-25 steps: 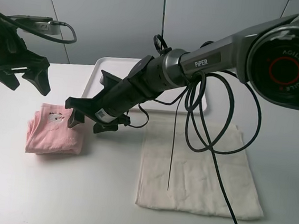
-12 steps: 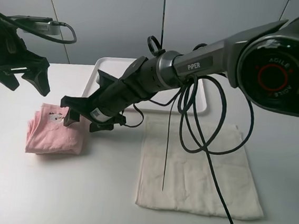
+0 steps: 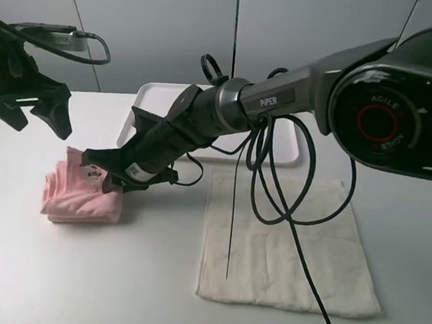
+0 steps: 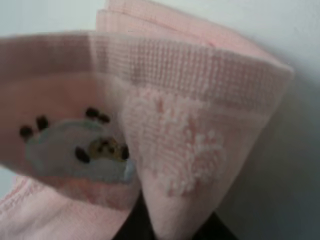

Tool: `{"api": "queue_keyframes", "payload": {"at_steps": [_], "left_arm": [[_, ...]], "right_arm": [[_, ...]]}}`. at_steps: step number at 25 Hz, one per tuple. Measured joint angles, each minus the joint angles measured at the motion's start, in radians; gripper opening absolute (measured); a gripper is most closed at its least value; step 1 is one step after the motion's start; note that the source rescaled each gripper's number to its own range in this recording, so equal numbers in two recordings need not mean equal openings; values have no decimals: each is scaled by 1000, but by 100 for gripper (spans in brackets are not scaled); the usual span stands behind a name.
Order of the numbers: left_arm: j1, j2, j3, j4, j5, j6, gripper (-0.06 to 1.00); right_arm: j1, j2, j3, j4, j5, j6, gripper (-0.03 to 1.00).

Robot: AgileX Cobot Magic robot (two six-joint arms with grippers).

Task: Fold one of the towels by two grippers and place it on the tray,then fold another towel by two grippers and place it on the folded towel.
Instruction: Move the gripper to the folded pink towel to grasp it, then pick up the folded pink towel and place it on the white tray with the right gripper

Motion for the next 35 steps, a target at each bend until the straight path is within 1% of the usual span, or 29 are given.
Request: {"api": "queue_keyframes", "payload": {"at_steps": [5, 10, 15, 18, 21, 25, 32, 35], "left_arm": [[0, 0, 0, -2, 0, 0, 98], [0, 0, 0, -30, 0, 0, 98], [0, 0, 0, -46, 7, 0, 98], [0, 0, 0, -46, 18, 4, 98], [0, 0, 0, -46, 21, 4, 98], [0, 0, 0, -46, 21, 4, 98], [0, 0, 0, -46, 21, 4, 98], [0, 0, 0, -48, 21, 6, 98]], "right_arm": [[10, 0, -4, 3, -2, 2, 7], [10, -12, -10, 5, 3, 0, 7], [-7, -32, -86, 5, 66, -6, 7], [-39, -33, -135, 1, 100, -6, 7], [-79, -33, -160, -11, 108, -6, 7], [-146, -33, -161, -61, 119, -6, 7], [-292, -33, -161, -87, 128, -6, 7], [-366, -33, -161, -136, 118, -6, 7]]}}
